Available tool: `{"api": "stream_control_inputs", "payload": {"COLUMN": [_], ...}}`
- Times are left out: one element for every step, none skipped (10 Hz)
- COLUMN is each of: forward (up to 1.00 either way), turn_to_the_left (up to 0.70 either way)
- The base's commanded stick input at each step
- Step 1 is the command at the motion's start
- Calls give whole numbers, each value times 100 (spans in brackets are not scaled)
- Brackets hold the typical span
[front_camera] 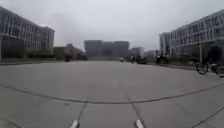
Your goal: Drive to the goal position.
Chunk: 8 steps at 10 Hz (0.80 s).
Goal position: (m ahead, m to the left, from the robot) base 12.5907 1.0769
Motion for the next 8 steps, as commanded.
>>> {"api": "stream_control_inputs", "payload": {"forward": [100,100,100,100,100,100,100,100], "turn_to_the_left": [0,0,0,0,0,0,0,0]}}
